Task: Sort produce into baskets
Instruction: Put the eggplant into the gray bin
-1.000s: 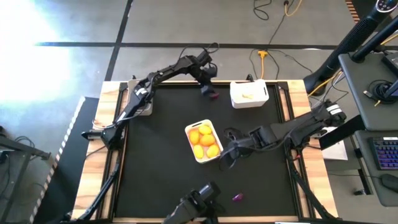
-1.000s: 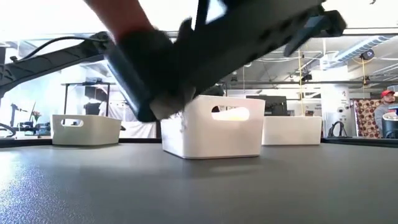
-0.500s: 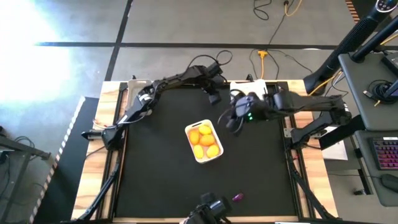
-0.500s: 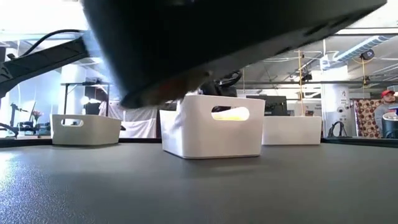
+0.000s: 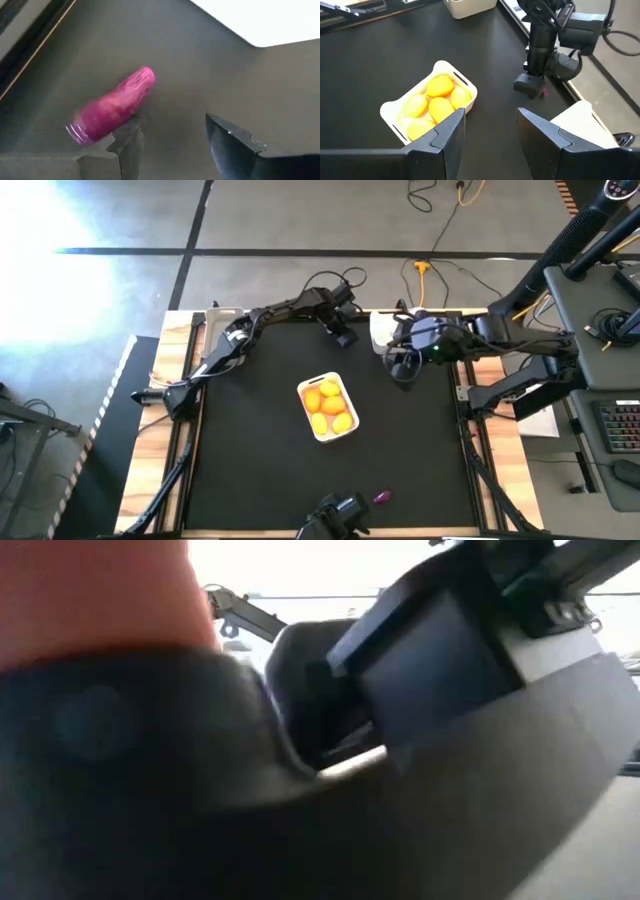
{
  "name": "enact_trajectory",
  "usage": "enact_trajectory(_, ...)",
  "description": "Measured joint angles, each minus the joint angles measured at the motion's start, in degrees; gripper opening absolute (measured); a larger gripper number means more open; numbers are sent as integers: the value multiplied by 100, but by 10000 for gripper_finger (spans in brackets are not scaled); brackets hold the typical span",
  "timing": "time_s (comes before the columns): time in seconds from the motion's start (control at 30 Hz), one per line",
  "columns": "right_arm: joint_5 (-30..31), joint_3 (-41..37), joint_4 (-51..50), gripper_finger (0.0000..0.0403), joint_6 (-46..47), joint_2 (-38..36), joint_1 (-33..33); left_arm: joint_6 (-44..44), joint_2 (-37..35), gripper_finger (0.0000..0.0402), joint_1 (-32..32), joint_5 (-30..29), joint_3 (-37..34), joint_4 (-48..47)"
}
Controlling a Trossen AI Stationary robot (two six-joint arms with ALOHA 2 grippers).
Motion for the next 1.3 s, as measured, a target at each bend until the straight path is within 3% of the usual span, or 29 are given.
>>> enact_trajectory(0.3,-2,-2,-38,169,-76,91,-78,-1,-15,187,-7,-85,63,-1)
enact_trajectory(0.63,-2,-15,-36,169,235,319,-77,242,-142,187,196,-55,79,615)
enact_trajectory(1.07,-2,-24,-25,169,541,553,-77,599,4,188,804,1848,50,904)
enact_trajectory(1.3,0,-24,34,169,590,696,-77,655,18,187,848,1957,-98,875)
